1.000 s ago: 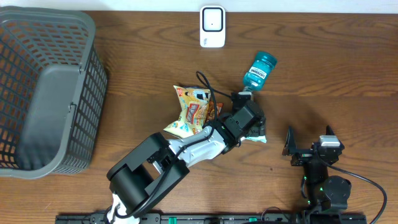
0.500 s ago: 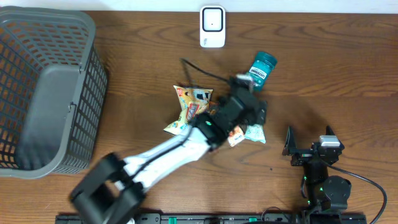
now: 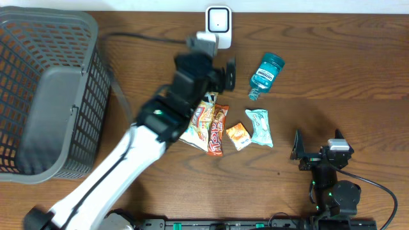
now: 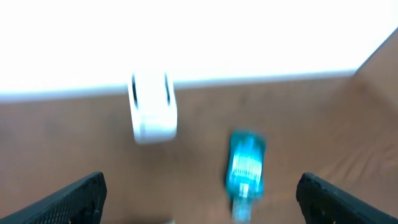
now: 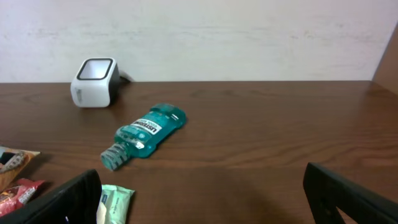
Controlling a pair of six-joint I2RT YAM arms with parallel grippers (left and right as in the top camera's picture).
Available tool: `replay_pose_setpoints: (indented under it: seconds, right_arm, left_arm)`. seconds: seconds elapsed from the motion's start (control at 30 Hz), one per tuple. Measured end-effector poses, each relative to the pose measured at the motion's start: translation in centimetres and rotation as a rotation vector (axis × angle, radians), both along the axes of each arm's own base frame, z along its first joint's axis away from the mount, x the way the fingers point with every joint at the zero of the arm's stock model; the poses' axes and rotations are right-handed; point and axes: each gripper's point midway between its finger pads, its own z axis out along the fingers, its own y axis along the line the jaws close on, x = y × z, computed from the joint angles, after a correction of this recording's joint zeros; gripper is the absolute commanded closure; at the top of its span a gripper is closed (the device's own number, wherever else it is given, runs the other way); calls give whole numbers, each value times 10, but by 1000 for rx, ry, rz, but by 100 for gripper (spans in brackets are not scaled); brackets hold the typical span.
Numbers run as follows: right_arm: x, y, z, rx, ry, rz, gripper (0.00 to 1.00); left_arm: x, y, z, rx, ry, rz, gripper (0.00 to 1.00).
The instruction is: Scan the item barcode
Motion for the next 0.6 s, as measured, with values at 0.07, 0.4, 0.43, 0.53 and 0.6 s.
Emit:
replay_pose_setpoints:
  seconds: [0.07, 0.4, 0.43, 0.53, 0.6]
  right_arm:
    - [0, 0, 0, 0, 0, 0, 1]
    - [0, 0, 0, 0, 0, 0, 1]
    - [0, 0, 0, 0, 0, 0, 1]
    - [0, 0, 0, 0, 0, 0, 1]
    - [0, 0, 0, 0, 0, 0, 1]
  left_arm:
    - [-1, 11, 54, -9, -124, 2, 2]
    - [-27, 106, 222, 217, -483, 208, 2]
    - [-29, 114, 223, 271, -473, 235, 2]
    - [-35, 135, 217, 413, -420, 299, 2]
    - [-37, 145, 207, 496, -374, 322, 2]
